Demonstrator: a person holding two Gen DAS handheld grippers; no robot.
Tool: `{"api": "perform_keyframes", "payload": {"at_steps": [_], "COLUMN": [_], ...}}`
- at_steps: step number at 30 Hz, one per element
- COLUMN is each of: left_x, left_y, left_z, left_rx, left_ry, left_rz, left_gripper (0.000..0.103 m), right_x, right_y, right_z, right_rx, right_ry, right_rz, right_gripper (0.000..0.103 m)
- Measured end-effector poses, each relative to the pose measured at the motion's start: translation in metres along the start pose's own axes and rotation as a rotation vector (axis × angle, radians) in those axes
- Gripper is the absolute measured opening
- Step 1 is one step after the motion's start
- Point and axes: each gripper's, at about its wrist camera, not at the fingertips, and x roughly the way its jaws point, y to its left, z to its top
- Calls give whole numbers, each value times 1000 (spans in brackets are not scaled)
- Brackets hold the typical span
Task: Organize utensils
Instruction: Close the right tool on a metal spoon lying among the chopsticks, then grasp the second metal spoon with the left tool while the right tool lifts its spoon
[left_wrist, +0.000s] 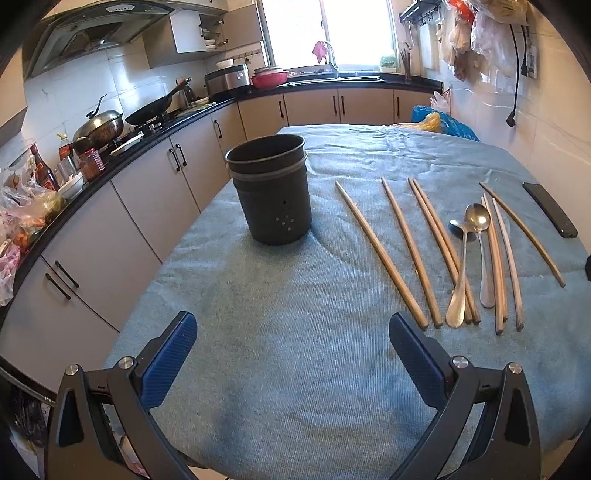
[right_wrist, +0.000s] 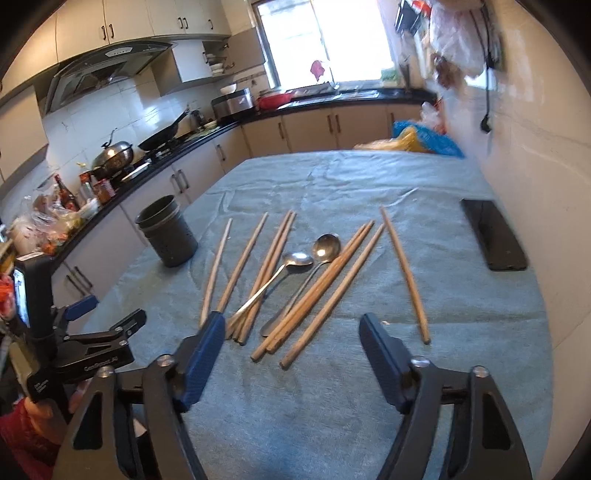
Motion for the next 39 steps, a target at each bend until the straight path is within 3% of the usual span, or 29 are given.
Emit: {"api": "perform_keyframes", "payload": {"at_steps": [3, 6, 14, 20, 23, 25, 29, 32, 39], "left_x": [1, 4, 14, 24, 27, 29, 34, 40, 66], "left_y": [-2, -6, -19, -27, -33, -39, -55, -69, -108], "left_z": [11, 24, 42, 51, 57, 62, 72, 81, 93], "left_rx": [6, 13, 26, 51, 69, 81, 111, 131, 180], "left_ry": [6, 31, 94, 134, 151, 158, 180, 190, 254], "left_rz": [-35, -96, -214, -258, -289, -313, -366, -394, -442], "left_gripper": [103, 103, 79, 58, 56, 56, 56, 56, 56], "right_x": [7, 17, 93, 146, 163, 171, 179, 173, 141], "right_y": [-11, -23, -56, -67, -73, -75, -70, -66, -77], "right_z": [11, 27, 76, 84, 84, 83, 80, 79, 80], "right_rx": [37, 76, 93, 54, 52, 44, 4, -24, -21], "right_ry": [29, 49, 128, 181, 196, 208, 226, 198, 45], "right_rz": [52, 102, 122, 115, 115, 125, 144, 155, 132], "right_gripper": [56, 52, 38, 37, 35, 30, 8, 3, 2]}}
